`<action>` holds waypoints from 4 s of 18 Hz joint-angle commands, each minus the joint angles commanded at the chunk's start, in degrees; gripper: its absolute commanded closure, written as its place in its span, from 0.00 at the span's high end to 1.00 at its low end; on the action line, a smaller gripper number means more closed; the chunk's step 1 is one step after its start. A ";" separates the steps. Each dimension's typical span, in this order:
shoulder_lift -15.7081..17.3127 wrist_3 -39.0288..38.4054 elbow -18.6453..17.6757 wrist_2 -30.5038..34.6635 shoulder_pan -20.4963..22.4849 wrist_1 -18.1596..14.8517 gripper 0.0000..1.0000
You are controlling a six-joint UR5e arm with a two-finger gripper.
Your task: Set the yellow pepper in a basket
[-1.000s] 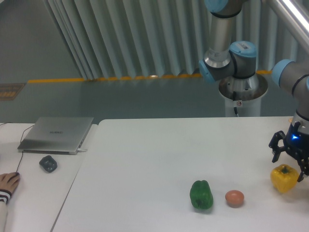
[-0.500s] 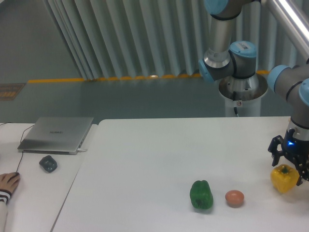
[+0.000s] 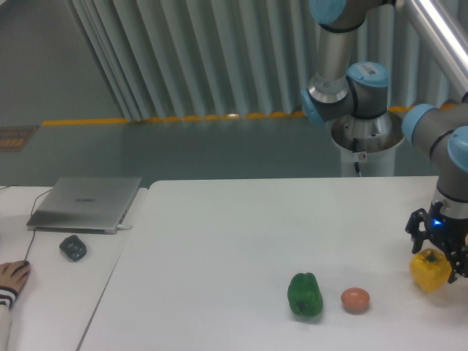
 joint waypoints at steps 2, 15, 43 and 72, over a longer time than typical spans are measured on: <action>0.00 -0.09 0.00 0.97 -0.36 0.00 0.71; 1.84 3.49 8.52 0.80 1.75 -9.75 0.49; 0.88 60.11 10.37 8.18 16.34 -12.05 0.49; 2.10 29.64 9.67 8.18 4.92 -9.92 1.00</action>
